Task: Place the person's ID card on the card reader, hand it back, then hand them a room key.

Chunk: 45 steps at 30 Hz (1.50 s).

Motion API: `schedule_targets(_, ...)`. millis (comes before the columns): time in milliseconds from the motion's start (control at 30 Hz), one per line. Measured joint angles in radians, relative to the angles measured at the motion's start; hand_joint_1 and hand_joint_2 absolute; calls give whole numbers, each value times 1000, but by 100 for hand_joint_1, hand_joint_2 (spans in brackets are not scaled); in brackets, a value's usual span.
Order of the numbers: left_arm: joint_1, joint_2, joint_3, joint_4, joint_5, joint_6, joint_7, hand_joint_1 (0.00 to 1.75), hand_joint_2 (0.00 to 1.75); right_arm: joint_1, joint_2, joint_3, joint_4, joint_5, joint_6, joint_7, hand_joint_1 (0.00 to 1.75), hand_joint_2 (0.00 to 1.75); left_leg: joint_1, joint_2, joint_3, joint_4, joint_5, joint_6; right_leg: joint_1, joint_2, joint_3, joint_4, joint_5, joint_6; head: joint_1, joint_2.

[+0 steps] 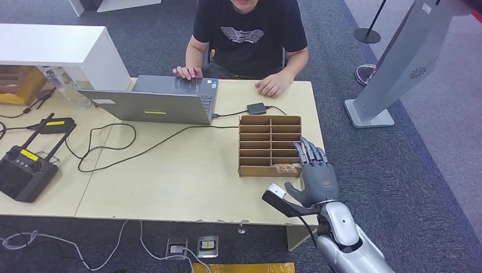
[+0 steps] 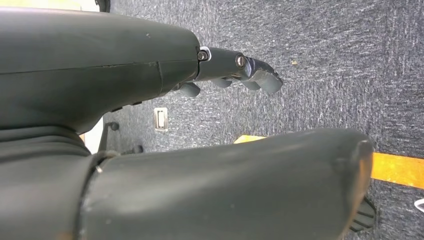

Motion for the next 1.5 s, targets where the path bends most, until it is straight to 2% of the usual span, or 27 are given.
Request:
schedule_targets(833,0,6,-25,0,-25,-4,-6,0,0,11,27,-15,97,35,-44,-4,0,175,0,0,0,0,0,0,0,1,0,0,0,0,0,0)
schedule_targets(1500,0,6,-43,0,-27,-11,-8,0,0,-1,77,-16,192,53,-89,-35,0,175,0,0,0,0,0,0,0,1,0,0,0,0,0,0)
